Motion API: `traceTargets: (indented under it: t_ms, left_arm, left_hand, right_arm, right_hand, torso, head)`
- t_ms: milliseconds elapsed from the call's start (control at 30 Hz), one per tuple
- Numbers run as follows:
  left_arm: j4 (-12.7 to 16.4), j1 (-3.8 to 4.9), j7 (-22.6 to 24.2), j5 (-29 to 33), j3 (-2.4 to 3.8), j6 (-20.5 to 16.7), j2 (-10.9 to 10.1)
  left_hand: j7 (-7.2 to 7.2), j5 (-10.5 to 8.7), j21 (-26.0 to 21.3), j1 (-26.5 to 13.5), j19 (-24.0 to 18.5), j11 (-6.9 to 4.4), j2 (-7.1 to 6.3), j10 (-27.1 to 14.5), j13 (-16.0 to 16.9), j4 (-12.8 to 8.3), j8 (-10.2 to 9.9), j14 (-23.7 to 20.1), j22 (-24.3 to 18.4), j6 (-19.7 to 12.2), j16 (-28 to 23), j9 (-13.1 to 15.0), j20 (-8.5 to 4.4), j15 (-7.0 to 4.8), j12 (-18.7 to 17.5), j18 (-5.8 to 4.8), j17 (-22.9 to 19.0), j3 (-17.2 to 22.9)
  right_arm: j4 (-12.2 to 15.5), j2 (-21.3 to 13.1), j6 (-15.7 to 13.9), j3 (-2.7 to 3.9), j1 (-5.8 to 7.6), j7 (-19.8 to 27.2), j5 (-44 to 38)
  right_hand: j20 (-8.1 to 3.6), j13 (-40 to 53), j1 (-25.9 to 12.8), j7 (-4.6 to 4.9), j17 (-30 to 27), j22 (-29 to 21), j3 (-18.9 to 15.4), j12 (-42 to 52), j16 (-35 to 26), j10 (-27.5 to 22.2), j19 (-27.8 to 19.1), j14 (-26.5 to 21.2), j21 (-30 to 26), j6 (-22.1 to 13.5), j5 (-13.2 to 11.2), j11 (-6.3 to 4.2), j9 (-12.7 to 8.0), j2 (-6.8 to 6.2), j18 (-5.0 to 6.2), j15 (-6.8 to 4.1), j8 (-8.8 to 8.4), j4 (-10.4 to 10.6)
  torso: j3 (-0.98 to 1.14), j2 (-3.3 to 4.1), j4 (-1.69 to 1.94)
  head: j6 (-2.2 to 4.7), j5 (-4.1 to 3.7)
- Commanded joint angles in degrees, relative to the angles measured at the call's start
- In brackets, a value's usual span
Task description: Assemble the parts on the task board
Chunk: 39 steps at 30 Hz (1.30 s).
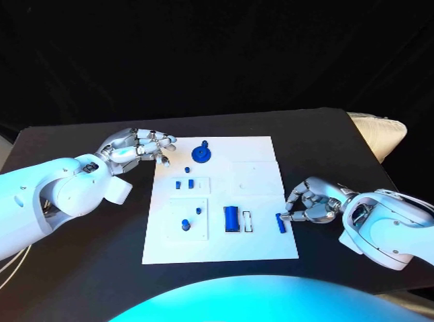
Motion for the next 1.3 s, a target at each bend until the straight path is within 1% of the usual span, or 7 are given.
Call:
traceTargets:
  t_ms: [33, 500, 867, 1000, 1100, 1267, 1300]
  left_arm:
    - [0.11, -0.07, 0.80, -0.12, 0.01, 0.72, 0.03]
    - [0.15, -0.08, 0.75, -0.12, 0.01, 0.79, -0.12]
    - [0.27, -0.08, 0.56, -0.12, 0.01, 0.79, -0.34]
    - [0.32, -0.08, 0.51, -0.12, 0.01, 0.82, -0.38]
    - [0.34, -0.08, 0.49, -0.12, 0.01, 0.81, -0.44]
    - [0.38, -0.08, 0.49, -0.13, 0.01, 0.83, -0.48]
    - [0.38, -0.08, 0.48, -0.13, 0.01, 0.82, -0.49]
  left_hand:
    - [0.00, -0.04, -0.35, -0.25, 0.38, 0.06, 0.45, -0.37, 0.07, 0.25, 0.23, 0.01, -0.07, -0.46, -0.22, -0.07, -0.07, 0.34, 0.19, 0.77, 0.04, -0.05]
    - [0.00, -0.04, -0.35, -0.25, 0.38, 0.06, 0.45, -0.37, 0.07, 0.25, 0.23, 0.01, -0.07, -0.46, -0.22, -0.07, -0.07, 0.34, 0.19, 0.77, 0.04, -0.05]
    - [-0.04, -0.03, -0.46, -0.15, 0.45, 0.03, 0.47, -0.36, 0.12, 0.37, 0.35, 0.01, -0.14, -0.37, -0.23, -0.04, -0.07, 0.33, 0.30, 0.77, 0.05, -0.17]
    - [-0.04, -0.03, -0.46, -0.15, 0.45, 0.03, 0.47, -0.36, 0.12, 0.37, 0.35, 0.01, -0.14, -0.37, -0.23, -0.04, -0.07, 0.33, 0.30, 0.77, 0.05, -0.17]
    - [-0.04, -0.03, -0.46, -0.15, 0.45, 0.03, 0.47, -0.36, 0.12, 0.37, 0.35, 0.01, -0.14, -0.37, -0.23, -0.04, -0.07, 0.33, 0.30, 0.77, 0.05, -0.17]
    - [-0.04, -0.03, -0.46, -0.15, 0.45, 0.03, 0.47, -0.36, 0.12, 0.37, 0.35, 0.01, -0.14, -0.37, -0.23, -0.04, -0.07, 0.33, 0.30, 0.77, 0.05, -0.17]
    - [-0.04, -0.03, -0.46, -0.15, 0.45, 0.03, 0.47, -0.36, 0.12, 0.37, 0.35, 0.01, -0.14, -0.37, -0.23, -0.04, -0.07, 0.33, 0.30, 0.77, 0.05, -0.17]
  right_arm:
    - [-0.24, 0.43, 0.08, -0.04, -0.61, -3.77, -5.38]
    - [-1.20, 3.42, 0.42, -0.17, -2.80, -5.71, -7.52]
    - [-2.85, 5.08, 2.97, -0.25, -4.05, -7.06, -9.84]
    - [-3.03, 5.76, 3.52, -0.29, -4.46, -7.92, -11.52]
    - [-3.04, 6.13, 3.62, -0.31, -4.63, -8.68, -12.99]
    - [-2.88, 6.53, 2.83, -0.33, -4.76, -9.43, -14.16]
    - [-2.83, 6.56, 2.41, -0.33, -4.77, -9.38, -14.02]
  right_hand:
    - [0.34, 7.57, -0.28, -0.05, 13.09, 12.71, -0.19, 0.37, -0.13, 0.33, 3.93, 5.49, 0.24, 0.52, -0.28, 0.12, 0.07, -0.48, -0.38, 0.21, 0.47, 0.29]
    - [0.24, 7.68, -0.91, -0.27, 13.15, 12.83, -0.29, 0.55, -0.11, 0.48, 4.04, 5.51, 0.49, 1.08, -0.28, -0.06, 0.14, -0.53, -0.44, 0.05, 0.77, 0.38]
    - [-0.05, 7.94, 0.60, -0.68, 13.29, 12.96, 0.60, 0.94, -0.06, 0.73, 4.16, 5.55, 0.78, 1.65, -0.05, -0.45, 0.16, -0.21, -0.50, -0.28, 1.09, 0.02]
    - [-0.50, 7.98, 6.95, -1.12, 13.41, 13.07, 5.60, 0.87, -0.03, 0.73, 4.25, 5.57, 0.94, 2.01, -3.91, -0.90, -0.30, 0.50, -0.55, -0.73, 0.80, -0.82]
    - [-0.75, 8.02, 12.10, -1.17, 13.46, 13.17, 11.47, 0.75, -0.02, 0.62, 4.31, 5.58, 1.07, 2.79, -3.09, -0.99, -1.03, 0.30, -0.59, -0.91, 0.25, -1.99]
    - [-0.69, 8.12, 12.12, -1.03, 13.55, 13.28, 21.01, 0.68, 0.00, 0.64, 4.37, 5.60, 1.11, 3.91, 0.81, -0.91, -1.66, -2.58, -0.61, -0.79, 0.05, -2.59]
    - [-0.61, 8.17, 10.19, -1.09, 13.48, 13.31, 24.87, 0.67, -0.04, 0.71, 4.37, 5.59, 1.05, 3.93, 2.31, -0.86, -1.52, -4.13, -0.61, -0.86, 0.40, -3.16]
  torso:
    - [-0.06, 0.00, 0.11]
    - [-0.04, 0.04, 0.06]
    - [-0.09, -0.01, 0.06]
    - [-0.06, -0.02, 0.10]
    - [-0.05, 0.00, 0.09]
    - [-0.07, -0.01, 0.06]
    - [-0.06, -0.02, 0.05]
  head:
    - [0.00, -0.07]
    - [0.00, 0.12]
    - [0.00, 0.03]
    - [0.00, 0.01]
    - [0.00, 0.00]
    - [0.00, 0.18]
    - [0.00, 0.18]
